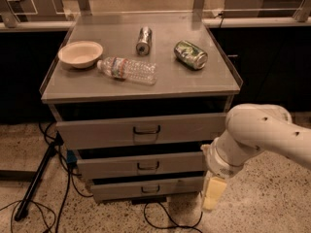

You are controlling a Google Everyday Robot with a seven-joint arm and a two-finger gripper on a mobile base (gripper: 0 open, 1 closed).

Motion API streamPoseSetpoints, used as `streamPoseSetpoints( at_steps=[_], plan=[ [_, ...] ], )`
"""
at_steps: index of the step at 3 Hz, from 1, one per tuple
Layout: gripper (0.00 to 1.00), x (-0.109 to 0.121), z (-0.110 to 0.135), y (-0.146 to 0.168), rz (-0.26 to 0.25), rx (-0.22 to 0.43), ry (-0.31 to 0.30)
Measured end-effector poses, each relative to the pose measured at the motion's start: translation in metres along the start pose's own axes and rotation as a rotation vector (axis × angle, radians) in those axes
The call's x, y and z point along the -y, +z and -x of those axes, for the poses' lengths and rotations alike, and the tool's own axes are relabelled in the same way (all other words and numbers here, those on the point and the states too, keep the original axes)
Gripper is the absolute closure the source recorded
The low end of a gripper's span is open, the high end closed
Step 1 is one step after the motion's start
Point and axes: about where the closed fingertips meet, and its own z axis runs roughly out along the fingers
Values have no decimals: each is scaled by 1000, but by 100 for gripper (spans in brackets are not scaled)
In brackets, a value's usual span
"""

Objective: Open bottom drawer

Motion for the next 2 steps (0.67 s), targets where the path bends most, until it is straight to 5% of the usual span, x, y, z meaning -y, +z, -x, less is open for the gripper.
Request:
streamPoseSetpoints(
  at_steps=[2],
  plan=[
    [0, -13, -2, 29, 39, 22, 3]
  ],
)
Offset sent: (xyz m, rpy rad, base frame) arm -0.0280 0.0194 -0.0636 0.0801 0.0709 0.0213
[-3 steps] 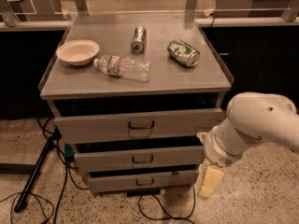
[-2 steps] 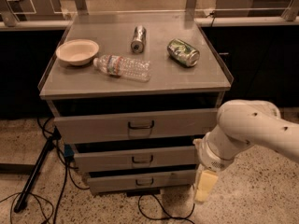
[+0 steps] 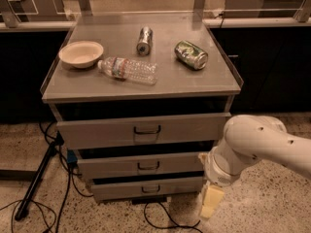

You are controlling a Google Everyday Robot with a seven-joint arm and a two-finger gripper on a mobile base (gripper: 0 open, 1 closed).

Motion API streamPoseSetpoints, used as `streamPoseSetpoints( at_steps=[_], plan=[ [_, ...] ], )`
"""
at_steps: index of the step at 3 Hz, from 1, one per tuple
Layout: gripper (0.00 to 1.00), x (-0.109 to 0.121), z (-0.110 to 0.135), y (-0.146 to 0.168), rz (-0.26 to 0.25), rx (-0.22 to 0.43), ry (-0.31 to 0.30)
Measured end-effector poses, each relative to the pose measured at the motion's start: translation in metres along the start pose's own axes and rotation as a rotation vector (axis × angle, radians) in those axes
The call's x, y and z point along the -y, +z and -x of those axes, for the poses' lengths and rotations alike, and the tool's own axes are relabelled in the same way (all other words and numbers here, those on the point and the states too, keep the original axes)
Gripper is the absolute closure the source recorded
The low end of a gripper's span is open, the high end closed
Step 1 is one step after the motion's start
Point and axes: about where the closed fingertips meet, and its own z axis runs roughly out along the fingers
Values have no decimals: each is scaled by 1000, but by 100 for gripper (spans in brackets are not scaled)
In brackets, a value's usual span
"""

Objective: Open bottom drawer

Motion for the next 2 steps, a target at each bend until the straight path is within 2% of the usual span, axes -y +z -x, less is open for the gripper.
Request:
streamPoseSetpoints(
  at_steps=[2],
  plan=[
    [0, -2, -12, 60, 27, 29, 28]
  ],
)
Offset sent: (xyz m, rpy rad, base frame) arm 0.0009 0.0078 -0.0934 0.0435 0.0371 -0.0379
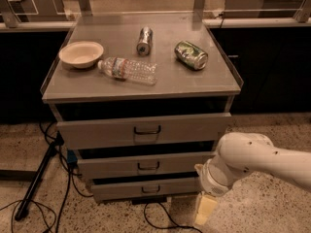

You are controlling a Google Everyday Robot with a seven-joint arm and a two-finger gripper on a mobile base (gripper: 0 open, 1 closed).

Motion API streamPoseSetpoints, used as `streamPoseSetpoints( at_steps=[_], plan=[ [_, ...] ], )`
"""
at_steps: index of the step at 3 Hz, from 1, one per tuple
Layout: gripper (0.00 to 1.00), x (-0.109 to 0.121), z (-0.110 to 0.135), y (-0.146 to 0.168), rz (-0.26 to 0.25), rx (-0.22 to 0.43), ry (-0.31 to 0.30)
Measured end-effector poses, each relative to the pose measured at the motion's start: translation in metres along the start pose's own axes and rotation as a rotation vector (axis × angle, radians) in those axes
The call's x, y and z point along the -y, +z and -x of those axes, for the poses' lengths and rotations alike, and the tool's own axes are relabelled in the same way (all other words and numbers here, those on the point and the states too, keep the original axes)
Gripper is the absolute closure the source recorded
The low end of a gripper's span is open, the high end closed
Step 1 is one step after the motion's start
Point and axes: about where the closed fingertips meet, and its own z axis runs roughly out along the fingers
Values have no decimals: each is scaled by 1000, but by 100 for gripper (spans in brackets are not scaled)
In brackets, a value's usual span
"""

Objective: Open bottom drawer

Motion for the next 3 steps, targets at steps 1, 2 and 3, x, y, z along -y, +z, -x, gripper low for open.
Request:
streamPoseSetpoints(
  at_steps=[1, 2, 3],
  plan=[
    [0, 1, -8, 23, 34, -5, 31],
    [0, 0, -9, 26, 40, -1, 33],
    [0, -3, -14, 49, 74, 40, 44]
  ],
)
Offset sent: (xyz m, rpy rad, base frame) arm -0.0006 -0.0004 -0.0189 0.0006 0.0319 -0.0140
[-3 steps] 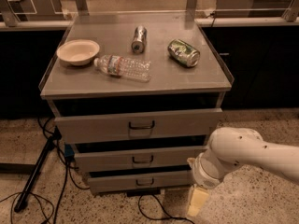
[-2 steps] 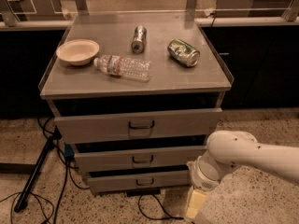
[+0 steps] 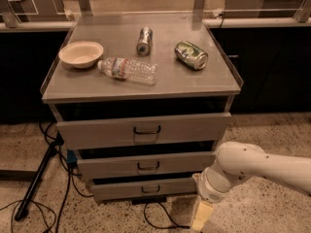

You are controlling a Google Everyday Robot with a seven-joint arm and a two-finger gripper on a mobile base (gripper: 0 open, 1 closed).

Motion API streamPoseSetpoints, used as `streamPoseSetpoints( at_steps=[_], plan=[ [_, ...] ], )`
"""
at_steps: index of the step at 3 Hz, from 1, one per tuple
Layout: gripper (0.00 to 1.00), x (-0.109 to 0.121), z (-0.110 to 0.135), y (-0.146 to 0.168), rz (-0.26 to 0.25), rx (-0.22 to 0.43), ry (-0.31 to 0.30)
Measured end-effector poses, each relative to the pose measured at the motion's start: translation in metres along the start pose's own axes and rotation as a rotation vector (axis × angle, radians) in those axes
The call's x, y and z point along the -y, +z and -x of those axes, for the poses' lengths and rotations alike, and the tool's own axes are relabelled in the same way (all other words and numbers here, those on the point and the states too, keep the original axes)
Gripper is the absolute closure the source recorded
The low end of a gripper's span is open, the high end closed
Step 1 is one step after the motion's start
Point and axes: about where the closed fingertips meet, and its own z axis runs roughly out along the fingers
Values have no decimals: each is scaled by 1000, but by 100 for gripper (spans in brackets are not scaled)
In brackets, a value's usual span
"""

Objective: Open bottom drawer

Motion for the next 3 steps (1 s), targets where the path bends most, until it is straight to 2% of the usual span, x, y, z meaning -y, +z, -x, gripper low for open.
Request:
streamPoseSetpoints(
  at_steps=[1, 3],
  plan=[
    [0, 8, -7, 34, 22, 42, 6],
    [0, 13, -15, 54, 35, 42, 17]
  ],
)
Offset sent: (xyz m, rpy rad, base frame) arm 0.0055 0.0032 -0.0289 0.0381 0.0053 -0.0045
